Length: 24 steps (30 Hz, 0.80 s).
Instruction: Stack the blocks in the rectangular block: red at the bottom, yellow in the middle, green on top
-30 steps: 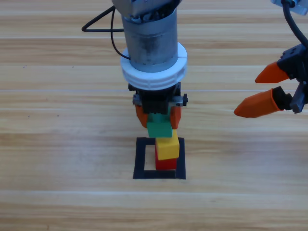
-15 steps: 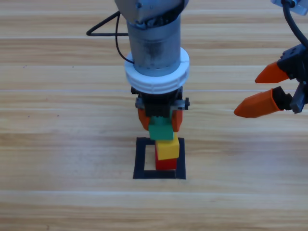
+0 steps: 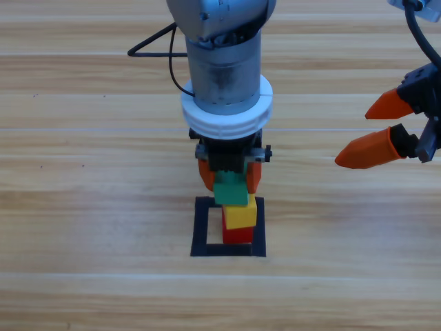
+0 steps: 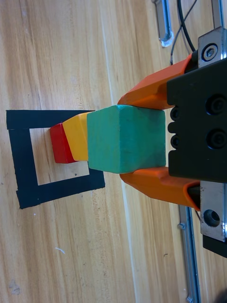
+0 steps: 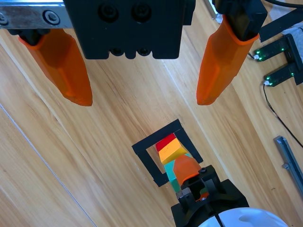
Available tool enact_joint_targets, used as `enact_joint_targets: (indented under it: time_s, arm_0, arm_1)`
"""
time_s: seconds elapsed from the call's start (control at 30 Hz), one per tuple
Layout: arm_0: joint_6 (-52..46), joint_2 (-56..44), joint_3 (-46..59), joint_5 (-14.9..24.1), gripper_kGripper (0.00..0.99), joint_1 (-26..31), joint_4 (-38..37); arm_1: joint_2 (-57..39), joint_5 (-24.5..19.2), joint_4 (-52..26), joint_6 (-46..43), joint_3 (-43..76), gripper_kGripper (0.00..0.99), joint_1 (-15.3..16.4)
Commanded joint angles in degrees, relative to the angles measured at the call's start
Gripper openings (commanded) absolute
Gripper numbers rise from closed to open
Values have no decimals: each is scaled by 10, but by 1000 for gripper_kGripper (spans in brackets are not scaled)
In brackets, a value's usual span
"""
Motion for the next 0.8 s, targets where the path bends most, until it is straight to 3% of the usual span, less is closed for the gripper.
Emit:
enact_joint_targets:
  time_s: [0.03,0.8]
  arm_0:
    - [5,27,-10,-1,0,-12,5]
    - [7,46,-19,1,2,-12,5]
  arm_1:
    - [0,3,10,7,10,969,-14]
    - [5,5,10,6,10,969,-14]
